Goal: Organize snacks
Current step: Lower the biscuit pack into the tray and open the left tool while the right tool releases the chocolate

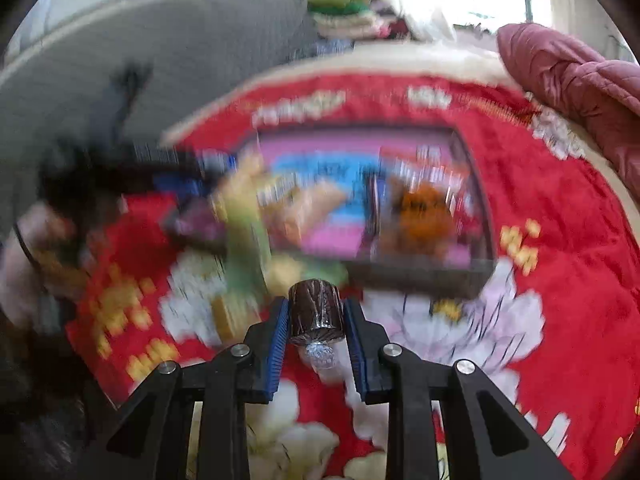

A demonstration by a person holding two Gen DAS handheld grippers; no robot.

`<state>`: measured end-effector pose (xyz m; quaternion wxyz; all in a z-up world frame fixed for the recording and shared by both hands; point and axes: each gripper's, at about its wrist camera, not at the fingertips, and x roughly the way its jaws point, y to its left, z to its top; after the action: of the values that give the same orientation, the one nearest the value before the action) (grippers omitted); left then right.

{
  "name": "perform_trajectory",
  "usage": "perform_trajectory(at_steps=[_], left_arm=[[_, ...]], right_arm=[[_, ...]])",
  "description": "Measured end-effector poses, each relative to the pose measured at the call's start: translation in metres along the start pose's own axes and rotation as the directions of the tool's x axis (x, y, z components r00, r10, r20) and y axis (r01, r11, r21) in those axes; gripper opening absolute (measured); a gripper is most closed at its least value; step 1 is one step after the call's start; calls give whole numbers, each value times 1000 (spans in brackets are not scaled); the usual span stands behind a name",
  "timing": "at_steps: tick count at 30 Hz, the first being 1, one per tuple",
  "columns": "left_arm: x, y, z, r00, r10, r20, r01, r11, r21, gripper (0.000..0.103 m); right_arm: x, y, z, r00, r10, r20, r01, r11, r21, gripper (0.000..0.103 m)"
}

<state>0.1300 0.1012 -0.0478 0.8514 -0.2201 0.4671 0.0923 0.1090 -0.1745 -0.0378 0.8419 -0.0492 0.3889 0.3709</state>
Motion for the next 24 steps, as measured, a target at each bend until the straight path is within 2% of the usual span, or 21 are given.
perform_trajectory(at_steps=[2,9,17,24], left_arm=[[3,-2,-1,1000,2,-5,-2,1000,10,53],[8,-7,-5,1000,8,-21,-8,999,37,53],[11,-7,-7,999,15,-29,-14,999,46,54],[10,-8,-7,999,29,-33,-28,998,51,55]], right_arm=[[-3,-3,14,999,-1,46,1,1000,11,28],[39,-9,44,998,-68,14,68,997,23,28],[58,-10,41,997,-77,-19,77,997,27,29],[54,-13,42,998,-62,-1,62,997,47,29]])
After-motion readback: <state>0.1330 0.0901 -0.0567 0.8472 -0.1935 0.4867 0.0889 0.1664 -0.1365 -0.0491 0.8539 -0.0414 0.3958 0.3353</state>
